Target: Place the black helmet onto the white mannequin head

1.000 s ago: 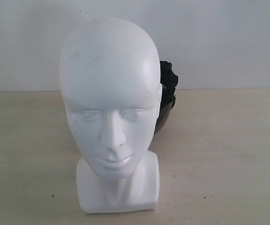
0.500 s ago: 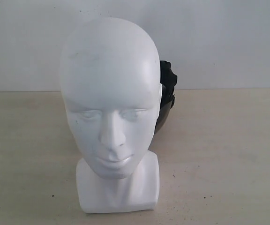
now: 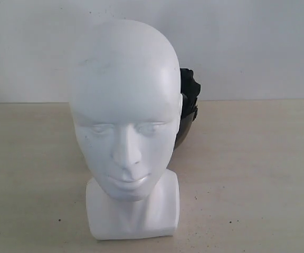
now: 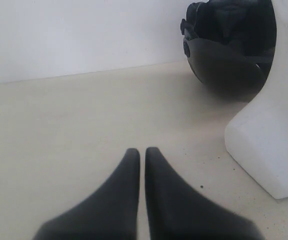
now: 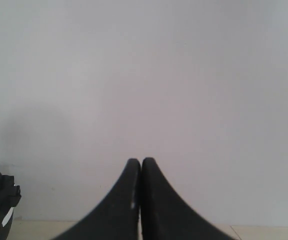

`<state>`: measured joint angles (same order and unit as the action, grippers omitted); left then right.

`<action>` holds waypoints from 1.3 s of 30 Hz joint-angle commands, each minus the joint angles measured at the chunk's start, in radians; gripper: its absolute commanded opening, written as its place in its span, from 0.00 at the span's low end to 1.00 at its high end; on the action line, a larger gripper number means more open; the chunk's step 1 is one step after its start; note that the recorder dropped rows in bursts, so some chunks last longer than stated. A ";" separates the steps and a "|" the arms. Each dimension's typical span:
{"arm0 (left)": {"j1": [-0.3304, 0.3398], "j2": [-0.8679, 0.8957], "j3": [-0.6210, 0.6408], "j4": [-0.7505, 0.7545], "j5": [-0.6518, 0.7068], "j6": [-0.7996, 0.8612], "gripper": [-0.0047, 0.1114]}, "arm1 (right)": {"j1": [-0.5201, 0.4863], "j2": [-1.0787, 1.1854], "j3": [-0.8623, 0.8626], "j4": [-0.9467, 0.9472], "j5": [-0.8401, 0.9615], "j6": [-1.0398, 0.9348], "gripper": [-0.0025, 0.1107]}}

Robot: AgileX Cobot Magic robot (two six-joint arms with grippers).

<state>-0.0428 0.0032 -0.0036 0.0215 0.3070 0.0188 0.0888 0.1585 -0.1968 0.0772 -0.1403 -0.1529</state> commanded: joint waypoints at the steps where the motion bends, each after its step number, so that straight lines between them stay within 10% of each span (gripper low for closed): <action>1: 0.003 -0.003 0.004 -0.007 0.000 -0.003 0.08 | 0.001 0.003 -0.009 -0.005 -0.009 -0.002 0.02; 15: 0.003 -0.003 0.004 -0.007 0.000 -0.003 0.08 | 0.001 0.039 -0.031 -0.005 -0.026 0.066 0.02; 26: 0.003 -0.003 0.004 -0.007 0.000 -0.003 0.08 | 0.001 0.581 -0.395 0.024 0.338 0.099 0.02; 34: 0.003 -0.003 0.004 -0.007 0.000 -0.003 0.08 | 0.003 0.893 -0.740 0.645 0.683 -0.492 0.02; 39: 0.003 -0.003 0.004 -0.007 0.000 -0.003 0.08 | 0.036 1.042 -0.835 0.671 0.722 -0.510 0.02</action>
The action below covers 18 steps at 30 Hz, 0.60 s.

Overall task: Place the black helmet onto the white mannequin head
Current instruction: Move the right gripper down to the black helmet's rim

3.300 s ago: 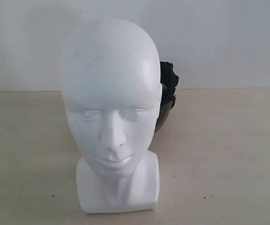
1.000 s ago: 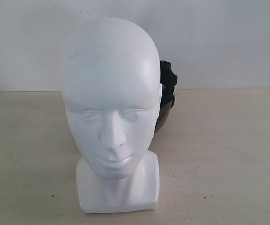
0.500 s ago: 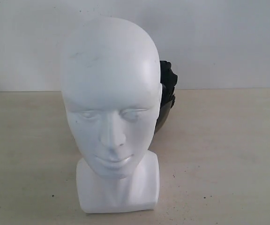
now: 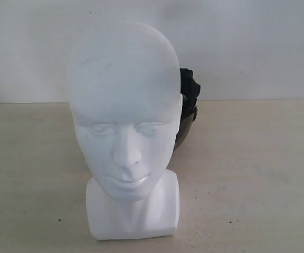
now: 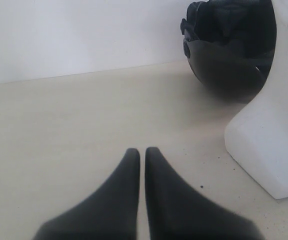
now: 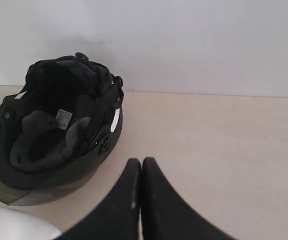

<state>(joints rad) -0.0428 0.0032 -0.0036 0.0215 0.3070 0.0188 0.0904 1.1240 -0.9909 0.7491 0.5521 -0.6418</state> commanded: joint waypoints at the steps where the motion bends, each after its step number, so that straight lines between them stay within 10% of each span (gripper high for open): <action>1: 0.003 -0.003 0.004 -0.007 0.000 -0.003 0.08 | 0.058 0.096 -0.045 -0.013 0.020 -0.021 0.02; 18: 0.003 -0.003 0.004 -0.007 0.000 -0.003 0.08 | 0.279 0.533 -0.328 -0.317 0.032 0.411 0.02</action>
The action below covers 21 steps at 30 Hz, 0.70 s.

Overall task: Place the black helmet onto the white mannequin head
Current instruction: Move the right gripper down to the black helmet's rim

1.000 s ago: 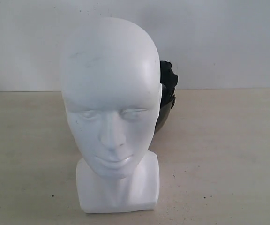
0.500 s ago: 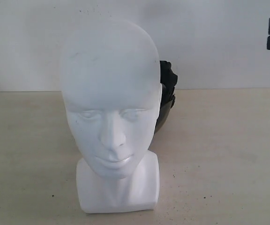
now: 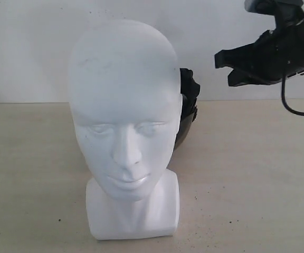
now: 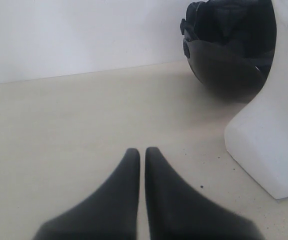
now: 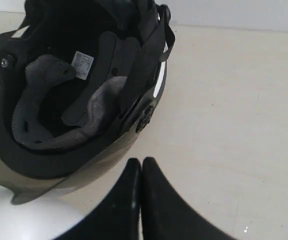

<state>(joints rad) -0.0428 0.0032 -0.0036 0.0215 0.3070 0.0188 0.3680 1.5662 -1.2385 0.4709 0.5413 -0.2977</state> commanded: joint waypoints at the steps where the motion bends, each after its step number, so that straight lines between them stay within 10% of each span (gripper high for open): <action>1: 0.003 -0.003 0.004 -0.007 0.000 -0.003 0.08 | 0.001 0.113 -0.102 -0.035 0.044 0.067 0.02; 7: 0.003 -0.003 0.004 -0.007 0.000 -0.003 0.08 | 0.001 0.204 -0.191 -0.032 0.016 0.067 0.07; 14: 0.003 -0.003 0.004 -0.007 0.000 -0.003 0.08 | 0.001 0.290 -0.242 -0.007 -0.022 0.170 0.53; 21: 0.003 -0.003 0.004 -0.007 0.000 -0.003 0.08 | 0.001 0.379 -0.309 0.063 -0.033 0.244 0.56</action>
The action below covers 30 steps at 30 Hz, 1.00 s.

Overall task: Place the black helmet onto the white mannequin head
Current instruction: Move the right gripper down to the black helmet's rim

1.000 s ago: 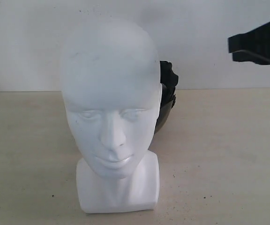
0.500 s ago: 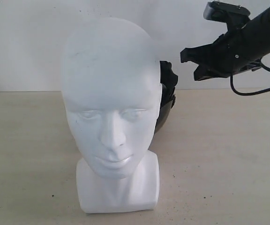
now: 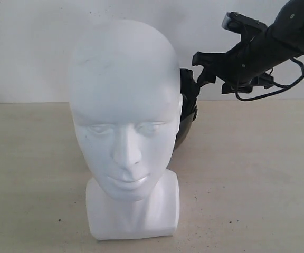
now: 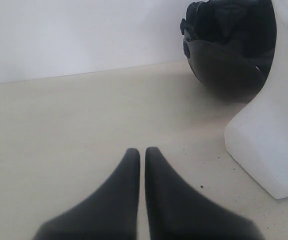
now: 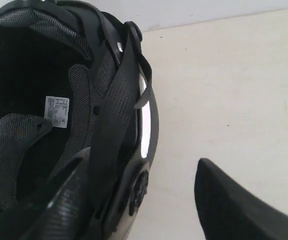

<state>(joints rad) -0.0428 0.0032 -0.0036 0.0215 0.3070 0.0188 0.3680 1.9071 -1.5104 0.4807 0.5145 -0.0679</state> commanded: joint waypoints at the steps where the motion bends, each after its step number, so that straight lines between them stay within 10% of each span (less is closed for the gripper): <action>1: 0.003 -0.003 0.004 -0.007 0.000 -0.003 0.08 | 0.001 0.046 -0.045 0.068 -0.002 0.014 0.56; 13: 0.003 -0.003 0.004 -0.007 0.000 -0.003 0.08 | 0.001 0.161 -0.180 0.162 0.069 0.008 0.55; 20: 0.003 -0.003 0.004 -0.007 0.000 -0.003 0.08 | 0.001 0.164 -0.199 0.133 0.126 0.008 0.02; 30: 0.003 -0.003 0.004 -0.007 0.000 -0.003 0.08 | 0.001 0.158 -0.199 -0.088 0.183 0.081 0.02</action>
<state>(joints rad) -0.0428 0.0032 -0.0036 0.0215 0.3070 0.0188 0.3680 2.0739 -1.7025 0.4725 0.6794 -0.0240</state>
